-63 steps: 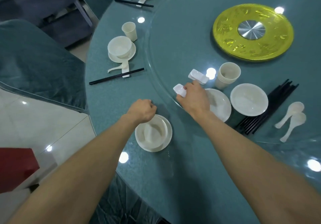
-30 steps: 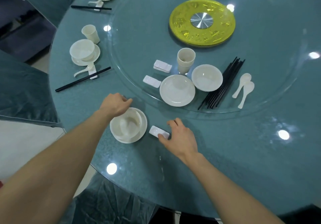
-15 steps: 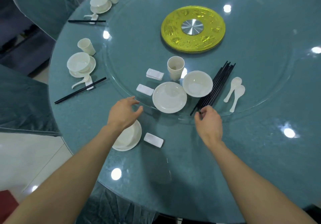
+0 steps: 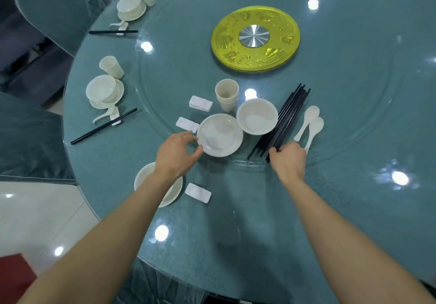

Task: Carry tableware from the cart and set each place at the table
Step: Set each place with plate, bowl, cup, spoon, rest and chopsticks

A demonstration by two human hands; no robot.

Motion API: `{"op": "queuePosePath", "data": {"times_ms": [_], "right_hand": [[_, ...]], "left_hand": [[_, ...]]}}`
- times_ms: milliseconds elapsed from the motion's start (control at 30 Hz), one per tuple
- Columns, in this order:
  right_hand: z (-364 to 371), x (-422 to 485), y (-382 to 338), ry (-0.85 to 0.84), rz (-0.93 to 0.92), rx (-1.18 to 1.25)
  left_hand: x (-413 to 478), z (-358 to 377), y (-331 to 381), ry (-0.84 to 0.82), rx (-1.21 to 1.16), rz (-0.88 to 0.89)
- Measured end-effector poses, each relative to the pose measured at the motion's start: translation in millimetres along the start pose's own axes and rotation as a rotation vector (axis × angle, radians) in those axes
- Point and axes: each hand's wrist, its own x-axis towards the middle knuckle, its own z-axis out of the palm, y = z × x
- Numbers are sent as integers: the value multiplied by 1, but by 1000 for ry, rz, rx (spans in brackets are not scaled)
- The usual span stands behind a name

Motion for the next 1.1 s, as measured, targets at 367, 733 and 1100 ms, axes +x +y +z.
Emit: {"op": "queuePosePath", "data": {"times_ms": [367,733,1100], "right_hand": [[-16,-4,-7,-146,83,26],[-19,-4,-4,-179,11,21],[-21,0,-15,-180,17,24]], "left_hand": [[-3,11,12,17,7,9],[-6,17,30,24,-47,18],[-16,15,32,21,-41,14]]}}
